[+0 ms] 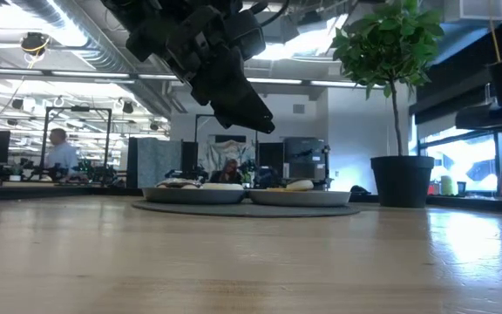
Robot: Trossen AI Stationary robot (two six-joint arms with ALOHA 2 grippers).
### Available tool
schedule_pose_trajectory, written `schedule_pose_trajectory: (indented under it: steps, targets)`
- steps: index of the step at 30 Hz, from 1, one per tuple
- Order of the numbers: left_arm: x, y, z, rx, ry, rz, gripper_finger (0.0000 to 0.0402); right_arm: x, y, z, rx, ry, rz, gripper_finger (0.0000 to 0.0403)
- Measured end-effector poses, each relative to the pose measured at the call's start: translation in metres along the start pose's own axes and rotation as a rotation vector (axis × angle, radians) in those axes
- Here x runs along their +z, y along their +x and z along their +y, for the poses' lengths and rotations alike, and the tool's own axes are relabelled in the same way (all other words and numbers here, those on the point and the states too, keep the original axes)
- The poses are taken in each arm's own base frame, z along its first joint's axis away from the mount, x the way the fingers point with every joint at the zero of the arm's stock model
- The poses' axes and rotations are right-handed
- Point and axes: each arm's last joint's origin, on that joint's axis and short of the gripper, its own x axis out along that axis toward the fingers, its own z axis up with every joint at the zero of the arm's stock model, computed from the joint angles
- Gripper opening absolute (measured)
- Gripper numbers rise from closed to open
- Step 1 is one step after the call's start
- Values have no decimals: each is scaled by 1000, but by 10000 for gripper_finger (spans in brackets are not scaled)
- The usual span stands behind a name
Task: Pick & Place donuts
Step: Put the big purple donut on the black plate
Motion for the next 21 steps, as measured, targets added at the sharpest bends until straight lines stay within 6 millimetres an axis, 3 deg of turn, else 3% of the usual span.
schedule_pose_trajectory:
  steps: [5, 9, 13, 18, 21]
  targets:
    - [0, 0, 0, -1, -8, 0, 130, -1, -1, -2, -1, 1, 7, 87]
    - [-2, -3, 0, -1, -113, 27, 130, 0, -4, -10, -8, 27, 33, 41]
    - [2, -29, -1, 10, -140, 72, 130, 15, -17, -25, 4, 27, -9, 19]
    - [19, -65, -15, -10, 2, -72, 130, 39, -39, -58, -103, 12, -132, 29]
    - [14, -82, -21, -21, 53, -132, 130, 51, -51, -82, -168, 24, -193, 35]
